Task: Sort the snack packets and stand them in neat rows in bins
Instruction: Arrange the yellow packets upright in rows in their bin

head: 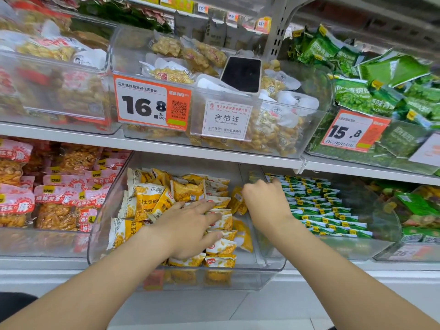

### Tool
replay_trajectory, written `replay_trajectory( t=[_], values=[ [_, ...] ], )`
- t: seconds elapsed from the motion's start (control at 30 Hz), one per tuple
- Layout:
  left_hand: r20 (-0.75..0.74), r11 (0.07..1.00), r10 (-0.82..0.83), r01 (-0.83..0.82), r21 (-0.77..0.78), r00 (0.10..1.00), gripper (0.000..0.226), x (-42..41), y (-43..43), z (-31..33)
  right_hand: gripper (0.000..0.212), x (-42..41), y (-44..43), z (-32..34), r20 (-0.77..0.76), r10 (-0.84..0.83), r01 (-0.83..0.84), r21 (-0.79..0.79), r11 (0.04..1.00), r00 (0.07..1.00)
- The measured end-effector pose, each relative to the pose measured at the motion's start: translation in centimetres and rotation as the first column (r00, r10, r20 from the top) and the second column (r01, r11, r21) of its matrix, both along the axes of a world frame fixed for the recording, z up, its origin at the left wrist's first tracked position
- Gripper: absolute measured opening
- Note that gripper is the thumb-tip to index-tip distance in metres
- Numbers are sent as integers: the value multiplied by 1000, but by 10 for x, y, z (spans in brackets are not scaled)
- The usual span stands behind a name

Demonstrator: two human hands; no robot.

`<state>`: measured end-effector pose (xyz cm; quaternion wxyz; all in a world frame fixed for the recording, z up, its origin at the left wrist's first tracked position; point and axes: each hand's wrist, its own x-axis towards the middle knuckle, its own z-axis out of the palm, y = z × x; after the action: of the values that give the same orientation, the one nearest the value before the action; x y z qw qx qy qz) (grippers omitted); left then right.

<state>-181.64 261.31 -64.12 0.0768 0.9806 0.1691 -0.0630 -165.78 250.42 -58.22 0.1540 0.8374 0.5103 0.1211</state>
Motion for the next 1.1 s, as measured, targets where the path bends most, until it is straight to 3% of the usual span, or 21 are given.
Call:
replay_trajectory(
  t=[0.2, 0.43, 0.73, 0.83, 0.93, 1.1],
  values=[
    [-27, 1000, -13, 13, -22, 1000, 63, 2, 1, 4, 23, -7, -1, -9, -121, 52, -56, -28, 998, 991],
    [-43, 999, -20, 18, -41, 999, 65, 2, 2, 5, 92, 17, 41, -52, -419, -139, 116, -79, 990, 897],
    [-18, 999, -31, 30, -24, 999, 65, 0, 4, 2, 96, 31, 76, -48, -426, -324, 299, -126, 946, 845],
    [-7, 999, -34, 34, -14, 999, 65, 0, 4, 1, 85, 27, 75, -46, -414, -326, 299, -131, 945, 850],
    [-6, 999, -39, 39, -14, 999, 65, 0, 3, 2, 68, 19, 61, -38, -353, -226, 214, -71, 974, 908],
    [28, 997, -43, 45, -55, 999, 66, -2, 3, 5, 23, -11, 23, -5, -209, -106, 128, 96, 987, 972]
  ],
)
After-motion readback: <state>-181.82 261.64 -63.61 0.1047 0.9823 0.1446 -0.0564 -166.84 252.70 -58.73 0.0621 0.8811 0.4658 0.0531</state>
